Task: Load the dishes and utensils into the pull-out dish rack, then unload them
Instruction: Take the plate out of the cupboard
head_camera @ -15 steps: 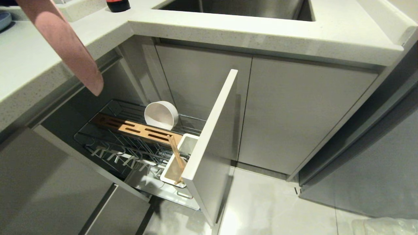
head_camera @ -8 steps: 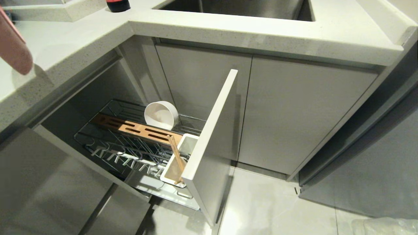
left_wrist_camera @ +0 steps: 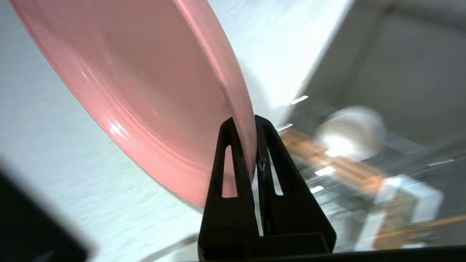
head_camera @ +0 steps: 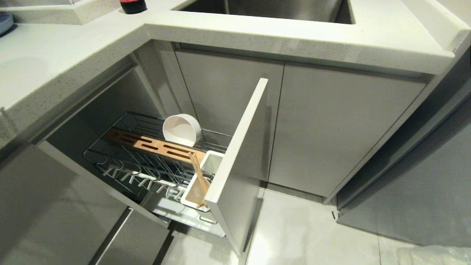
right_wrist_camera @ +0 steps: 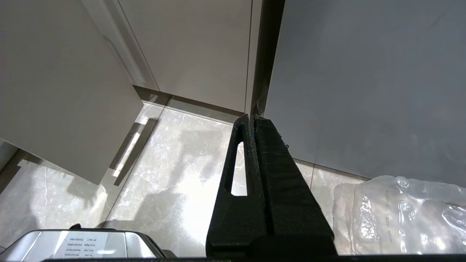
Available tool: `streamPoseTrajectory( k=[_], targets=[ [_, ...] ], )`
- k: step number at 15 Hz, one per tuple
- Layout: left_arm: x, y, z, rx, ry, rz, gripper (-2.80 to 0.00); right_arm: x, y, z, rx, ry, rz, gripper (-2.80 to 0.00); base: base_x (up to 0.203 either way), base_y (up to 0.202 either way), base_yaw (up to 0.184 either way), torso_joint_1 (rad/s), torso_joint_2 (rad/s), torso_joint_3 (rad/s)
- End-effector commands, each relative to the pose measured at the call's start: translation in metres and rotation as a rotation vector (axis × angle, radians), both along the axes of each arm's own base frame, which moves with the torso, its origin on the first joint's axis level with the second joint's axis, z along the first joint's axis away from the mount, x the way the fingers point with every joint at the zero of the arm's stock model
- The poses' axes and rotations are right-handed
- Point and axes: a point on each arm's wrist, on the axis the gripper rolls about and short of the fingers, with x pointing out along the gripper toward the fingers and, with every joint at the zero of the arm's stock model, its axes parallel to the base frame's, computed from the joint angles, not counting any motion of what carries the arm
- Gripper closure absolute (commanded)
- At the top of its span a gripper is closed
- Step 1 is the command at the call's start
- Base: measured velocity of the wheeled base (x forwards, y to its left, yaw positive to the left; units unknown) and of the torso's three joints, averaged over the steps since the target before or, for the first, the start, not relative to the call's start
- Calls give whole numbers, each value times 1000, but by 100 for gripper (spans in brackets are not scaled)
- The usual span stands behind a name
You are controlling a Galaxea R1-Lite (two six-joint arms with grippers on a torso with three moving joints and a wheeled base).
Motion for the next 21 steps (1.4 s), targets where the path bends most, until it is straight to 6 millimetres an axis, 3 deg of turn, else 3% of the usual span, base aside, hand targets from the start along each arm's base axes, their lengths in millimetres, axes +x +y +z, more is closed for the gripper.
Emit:
streamPoseTrajectory(
  k=[1,4,11,18,21],
  targets=[
    [13,4,-9,63,108,84,0,0,0,0,-1,-1,1,0,0,0,0,0,0,0],
    [27,9,-26,131,286,180,0,0,0,0,-1,-1,1,0,0,0,0,0,0,0],
    [66,22,-41,194,434,367,0,0,0,0,-1,-1,1,0,0,0,0,0,0,0],
    [105,24,-56,217,521,386,0,0,0,0,-1,1,1,0,0,0,0,0,0,0],
    [111,24,-58,215,532,387,0,0,0,0,-1,-1,1,0,0,0,0,0,0,0]
  ],
)
